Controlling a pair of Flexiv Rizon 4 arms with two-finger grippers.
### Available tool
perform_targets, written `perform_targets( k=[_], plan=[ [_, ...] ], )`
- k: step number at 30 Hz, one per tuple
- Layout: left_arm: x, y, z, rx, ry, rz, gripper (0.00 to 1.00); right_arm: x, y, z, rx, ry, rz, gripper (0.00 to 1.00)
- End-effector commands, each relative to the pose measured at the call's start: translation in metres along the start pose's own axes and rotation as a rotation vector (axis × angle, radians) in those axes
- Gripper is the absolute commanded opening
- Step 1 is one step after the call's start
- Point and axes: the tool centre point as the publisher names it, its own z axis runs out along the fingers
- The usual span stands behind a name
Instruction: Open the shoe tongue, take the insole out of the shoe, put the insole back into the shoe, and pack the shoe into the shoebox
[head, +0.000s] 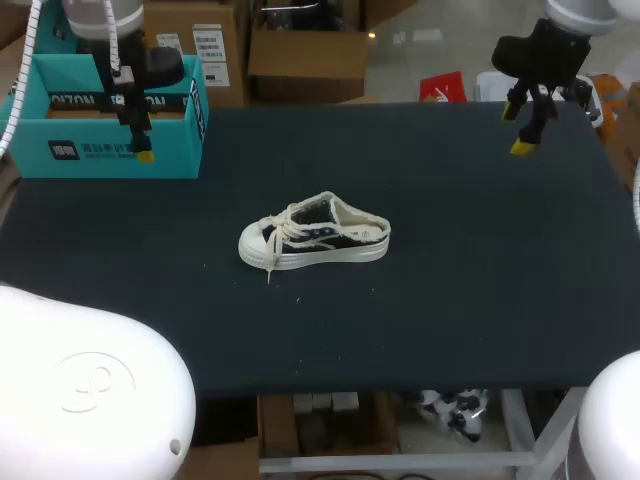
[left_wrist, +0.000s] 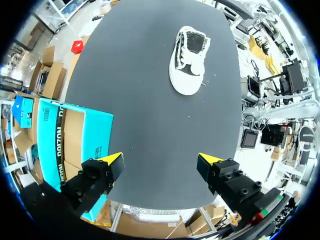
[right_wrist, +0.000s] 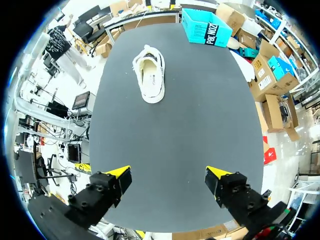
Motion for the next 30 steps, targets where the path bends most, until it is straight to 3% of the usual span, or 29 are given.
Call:
perform_targets(
  k=[1, 2, 4, 7, 8, 24, 27, 30],
  plan=[
    [0.012, -0.011, 0.006, -0.009, -0.009, -0.108, 1.00, 0.014, 0.012, 0.028, -0.060, -0.035, 0.013, 1.00],
    [0.015, -0.013, 0.007, -0.025, -0.031, -0.170, 1.00, 0.017, 0.018, 0.033, -0.069, -0.034, 0.022, 1.00],
    [0.019, -0.016, 0.008, 0.012, 0.016, -0.296, 1.00, 0.020, 0.025, 0.045, -0.126, -0.009, 0.073, 1.00],
    [0.029, -0.019, 0.012, 0.021, 0.012, -0.440, 1.00, 0.024, 0.039, 0.057, -0.200, 0.017, 0.115, 1.00],
    [0.032, -0.019, 0.013, 0.035, 0.046, -0.428, 1.00, 0.025, 0.045, 0.060, -0.197, 0.020, 0.126, 1.00],
    [0.032, -0.019, 0.013, 0.035, 0.046, -0.428, 1.00, 0.027, 0.049, 0.064, -0.218, 0.039, 0.159, 1.00],
    [0.042, -0.045, 0.011, -0.044, 0.040, -0.554, 1.00, 0.026, 0.051, 0.064, -0.239, 0.010, 0.171, 1.00],
    [0.047, -0.058, 0.011, -0.037, 0.080, -0.704, 1.00, 0.026, 0.057, 0.084, -0.264, 0.030, 0.173, 1.00]
  ],
)
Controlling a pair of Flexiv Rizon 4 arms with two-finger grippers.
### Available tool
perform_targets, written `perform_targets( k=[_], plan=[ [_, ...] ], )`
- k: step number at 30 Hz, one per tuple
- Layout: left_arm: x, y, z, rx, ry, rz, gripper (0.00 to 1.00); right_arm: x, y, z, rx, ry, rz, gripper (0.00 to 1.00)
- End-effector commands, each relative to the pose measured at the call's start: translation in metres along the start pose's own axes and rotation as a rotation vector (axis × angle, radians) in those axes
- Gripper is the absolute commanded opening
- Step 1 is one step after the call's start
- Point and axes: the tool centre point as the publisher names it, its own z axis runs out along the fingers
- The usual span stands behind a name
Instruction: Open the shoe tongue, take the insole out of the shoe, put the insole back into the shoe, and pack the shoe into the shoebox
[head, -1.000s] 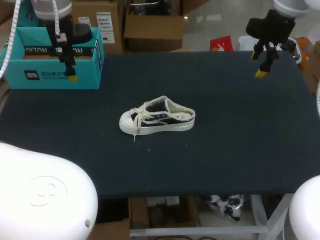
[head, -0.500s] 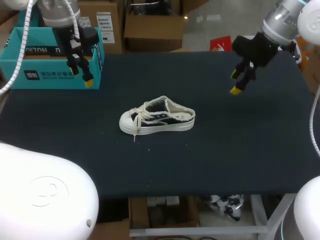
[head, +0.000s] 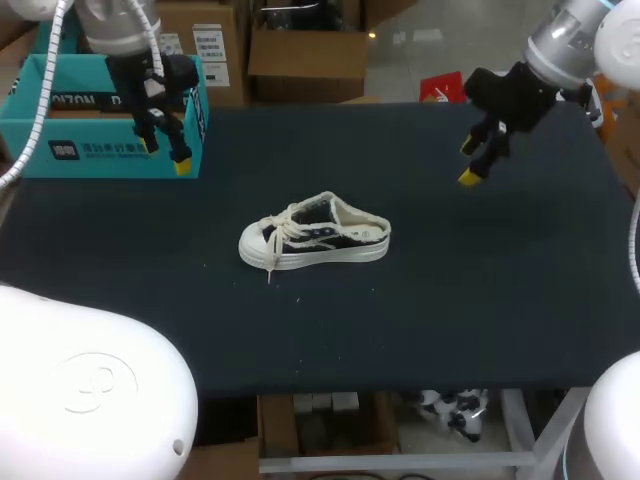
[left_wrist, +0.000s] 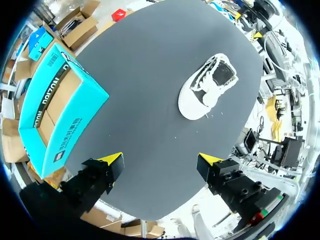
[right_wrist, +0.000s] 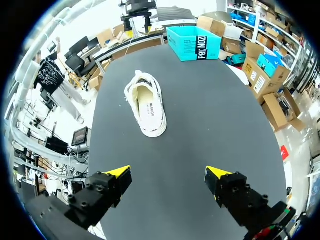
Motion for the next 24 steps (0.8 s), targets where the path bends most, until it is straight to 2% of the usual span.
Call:
perform_targets(
  k=[1, 7, 9, 10, 17, 20, 21, 22, 24],
  plan=[
    [0.021, -0.020, 0.002, -0.062, 0.010, -0.189, 1.00, 0.004, -0.002, 0.030, -0.022, 0.011, 0.002, 1.00],
    [0.051, -0.026, 0.012, -0.045, 0.032, -0.292, 1.00, 0.016, 0.005, 0.071, -0.126, 0.017, -0.056, 1.00],
    [0.059, -0.029, 0.017, -0.030, 0.002, -0.344, 1.00, 0.021, 0.010, 0.085, -0.161, 0.014, -0.066, 1.00],
    [0.063, -0.030, 0.018, -0.032, 0.027, -0.342, 1.00, 0.022, 0.013, 0.091, -0.168, 0.015, -0.071, 1.00],
    [0.084, -0.038, 0.031, 0.020, -0.021, -0.449, 1.00, 0.036, 0.026, 0.130, -0.238, 0.036, -0.077, 1.00],
    [0.091, -0.042, 0.037, 0.012, -0.011, -0.467, 1.00, 0.039, 0.029, 0.143, -0.272, 0.039, -0.084, 1.00],
    [0.095, -0.045, 0.040, -0.003, -0.050, -0.470, 1.00, 0.040, 0.030, 0.145, -0.274, 0.040, -0.085, 1.00],
    [0.099, -0.046, 0.042, -0.035, -0.095, -0.426, 1.00, 0.040, 0.032, 0.149, -0.285, 0.043, -0.088, 1.00],
    [0.099, -0.046, 0.042, -0.035, -0.095, -0.426, 1.00, 0.042, 0.034, 0.154, -0.290, 0.047, -0.093, 1.00]
  ],
)
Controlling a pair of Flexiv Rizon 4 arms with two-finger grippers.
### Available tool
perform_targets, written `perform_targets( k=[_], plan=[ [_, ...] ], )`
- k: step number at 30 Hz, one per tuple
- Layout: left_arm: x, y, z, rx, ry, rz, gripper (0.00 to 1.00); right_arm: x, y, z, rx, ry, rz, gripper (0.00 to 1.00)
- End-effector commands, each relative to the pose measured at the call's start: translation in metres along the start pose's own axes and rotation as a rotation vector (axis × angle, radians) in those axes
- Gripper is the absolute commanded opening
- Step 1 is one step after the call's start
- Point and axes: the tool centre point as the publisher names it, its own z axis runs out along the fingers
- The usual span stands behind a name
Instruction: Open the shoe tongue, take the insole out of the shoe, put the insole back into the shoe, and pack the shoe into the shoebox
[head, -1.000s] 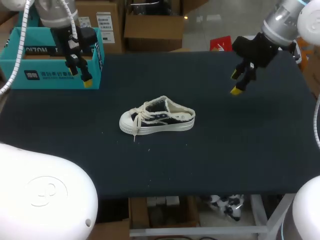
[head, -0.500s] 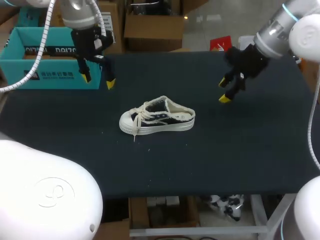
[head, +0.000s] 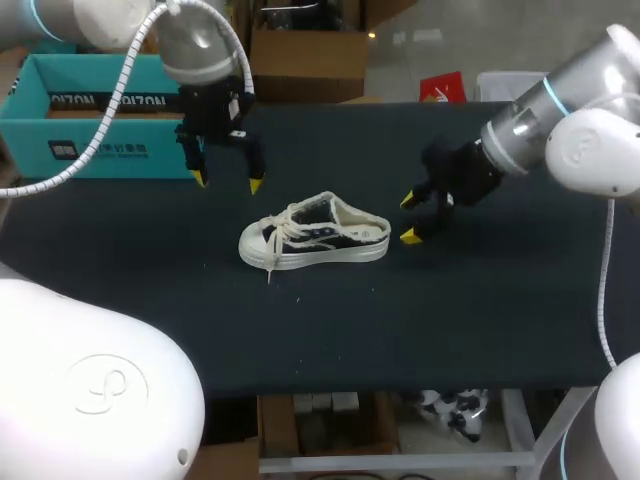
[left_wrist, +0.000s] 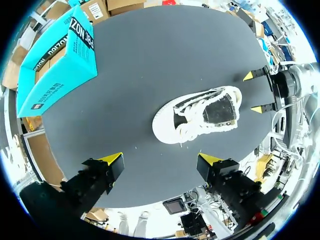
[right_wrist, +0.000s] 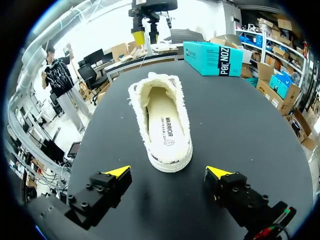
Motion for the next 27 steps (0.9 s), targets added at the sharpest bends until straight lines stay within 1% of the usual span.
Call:
perform_targets(
  k=[1, 8, 9, 10, 11, 12, 13, 16, 17, 27],
  plan=[
    [0.014, 0.001, 0.003, -0.010, -0.069, 0.024, 1.00, 0.001, -0.003, 0.019, -0.022, -0.007, -0.006, 1.00],
    [0.014, 0.001, 0.003, -0.010, -0.069, 0.024, 1.00, 0.003, 0.002, 0.028, -0.041, -0.004, -0.015, 1.00],
    [0.014, 0.000, 0.002, 0.000, -0.059, -0.004, 1.00, 0.002, 0.001, 0.029, -0.045, -0.006, -0.006, 1.00],
    [0.015, 0.000, 0.002, 0.008, -0.053, -0.003, 1.00, 0.002, 0.001, 0.029, -0.046, -0.008, -0.003, 1.00],
    [0.016, 0.000, 0.001, 0.012, -0.026, -0.032, 1.00, 0.001, 0.001, 0.030, -0.062, -0.009, -0.009, 1.00],
    [0.017, 0.000, 0.002, 0.023, -0.031, -0.045, 1.00, 0.001, 0.002, 0.032, -0.061, -0.009, -0.008, 1.00],
    [0.019, 0.000, 0.003, 0.020, -0.015, -0.052, 1.00, 0.001, 0.002, 0.033, -0.065, -0.007, -0.007, 1.00],
    [0.023, 0.000, 0.005, 0.031, -0.007, -0.083, 1.00, 0.000, 0.002, 0.038, -0.073, -0.001, -0.011, 1.00],
    [0.025, 0.000, 0.005, 0.038, -0.007, -0.105, 1.00, 0.000, 0.002, 0.038, -0.078, 0.002, -0.015, 1.00],
    [0.041, -0.002, 0.010, 0.032, -0.001, -0.136, 1.00, -0.001, 0.001, 0.046, -0.130, 0.006, -0.044, 1.00]
  ],
)
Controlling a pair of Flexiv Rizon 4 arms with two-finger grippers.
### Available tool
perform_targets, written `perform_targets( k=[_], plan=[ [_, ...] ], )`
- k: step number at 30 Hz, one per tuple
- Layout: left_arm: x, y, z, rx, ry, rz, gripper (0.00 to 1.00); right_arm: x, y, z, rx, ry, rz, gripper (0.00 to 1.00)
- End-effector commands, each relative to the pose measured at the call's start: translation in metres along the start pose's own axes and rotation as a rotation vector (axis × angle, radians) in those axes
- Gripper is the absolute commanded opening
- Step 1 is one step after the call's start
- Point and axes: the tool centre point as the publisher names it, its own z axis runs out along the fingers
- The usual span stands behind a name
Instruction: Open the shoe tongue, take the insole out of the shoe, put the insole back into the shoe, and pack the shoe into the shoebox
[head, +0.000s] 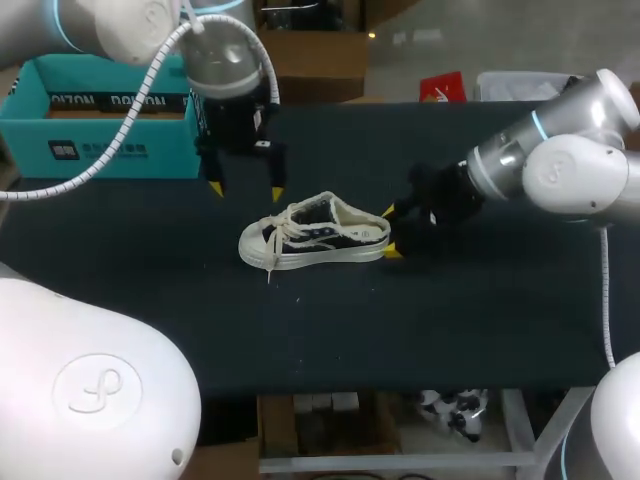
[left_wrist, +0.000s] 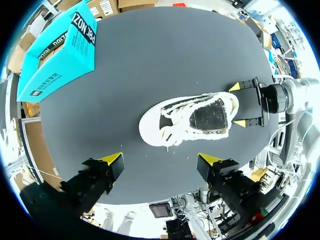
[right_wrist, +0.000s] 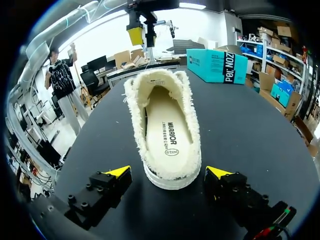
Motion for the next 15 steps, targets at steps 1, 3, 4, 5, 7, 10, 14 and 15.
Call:
perform_targets(
  k=[1, 3, 4, 5, 7, 10, 14, 15],
  plan=[
    [0.008, -0.001, 0.004, 0.005, -0.009, -0.013, 1.00, -0.003, -0.004, 0.004, -0.023, 0.006, -0.013, 1.00],
    [0.010, -0.002, 0.005, 0.003, -0.009, -0.016, 1.00, -0.003, -0.003, 0.006, -0.036, 0.012, -0.025, 1.00],
    [0.011, -0.002, 0.006, 0.002, -0.010, -0.016, 1.00, -0.004, -0.003, 0.007, -0.037, 0.013, -0.026, 1.00],
    [0.013, -0.002, 0.006, 0.000, -0.009, -0.017, 1.00, -0.004, -0.003, 0.008, -0.045, 0.015, -0.031, 1.00],
    [0.015, -0.003, 0.007, -0.012, -0.002, -0.006, 1.00, -0.004, -0.002, 0.012, -0.048, 0.017, -0.036, 1.00],
    [0.019, -0.003, 0.009, -0.013, 0.000, -0.007, 1.00, -0.009, -0.001, 0.015, -0.055, 0.021, -0.040, 1.00],
    [0.022, -0.005, 0.011, -0.014, 0.006, -0.018, 1.00, -0.012, 0.002, 0.019, -0.072, 0.029, -0.056, 1.00],
    [0.022, -0.005, 0.011, -0.013, 0.005, -0.020, 1.00, -0.012, 0.003, 0.020, -0.072, 0.033, -0.062, 1.00]
  ],
)
